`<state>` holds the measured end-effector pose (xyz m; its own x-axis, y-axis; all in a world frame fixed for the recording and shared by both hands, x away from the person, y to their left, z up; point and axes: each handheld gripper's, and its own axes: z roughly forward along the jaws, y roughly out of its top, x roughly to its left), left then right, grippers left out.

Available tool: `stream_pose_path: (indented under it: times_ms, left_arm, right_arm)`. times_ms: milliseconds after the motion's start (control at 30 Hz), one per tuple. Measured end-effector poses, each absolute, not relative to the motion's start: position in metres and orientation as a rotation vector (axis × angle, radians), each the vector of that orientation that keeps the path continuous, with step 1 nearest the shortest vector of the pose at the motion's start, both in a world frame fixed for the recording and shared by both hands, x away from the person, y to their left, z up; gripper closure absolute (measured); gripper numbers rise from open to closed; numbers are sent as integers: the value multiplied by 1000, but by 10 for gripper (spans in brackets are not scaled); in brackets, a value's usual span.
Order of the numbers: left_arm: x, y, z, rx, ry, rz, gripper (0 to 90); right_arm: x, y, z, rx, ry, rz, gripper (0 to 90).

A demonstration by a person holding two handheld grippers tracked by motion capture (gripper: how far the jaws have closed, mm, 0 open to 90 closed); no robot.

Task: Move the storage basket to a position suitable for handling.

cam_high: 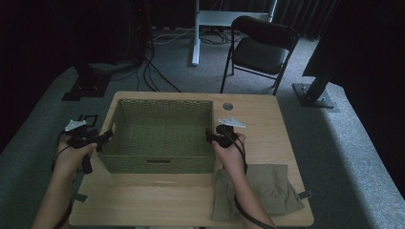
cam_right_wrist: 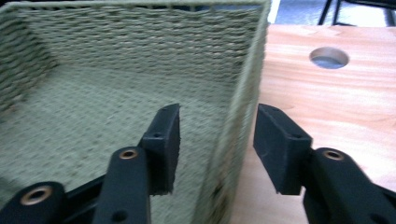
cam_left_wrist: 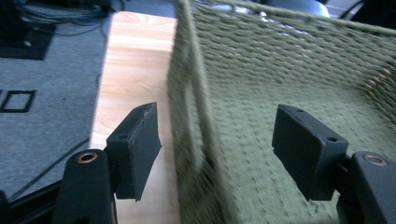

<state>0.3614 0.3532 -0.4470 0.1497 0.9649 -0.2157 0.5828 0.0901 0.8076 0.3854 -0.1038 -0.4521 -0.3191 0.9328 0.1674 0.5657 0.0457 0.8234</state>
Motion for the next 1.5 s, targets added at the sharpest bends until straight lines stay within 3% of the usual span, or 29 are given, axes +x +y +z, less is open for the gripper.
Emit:
stream_pose_path:
  times_ms: [167, 333, 467, 567, 633, 833, 1500]
  left_arm:
    - [375, 352, -454, 1601, 1555, 542, 305]
    - [385, 350, -463, 1648, 1595, 568, 414]
    - [389, 344, -466, 1658, 1643, 608, 447]
    - [391, 341, -468, 1644, 1667, 622, 547]
    - [391, 340, -468, 1660, 1646, 628, 637]
    - [392, 333, -465, 1713, 1611, 609, 797]
    - [404, 307, -459, 1666, 1635, 573, 803]
  right_arm:
    - [402, -108, -460, 1548, 1889, 1179, 487]
    - [410, -107, -463, 1571, 1878, 1173, 537]
    - [412, -103, -461, 1576, 1899, 1128, 628]
    - [411, -98, -458, 1573, 1931, 1087, 718]
    - [411, -94, -456, 1565, 1946, 1040, 731]
    - [415, -90, -454, 1592, 1913, 991, 766]
    - [433, -112, -451, 1653, 1869, 971, 796]
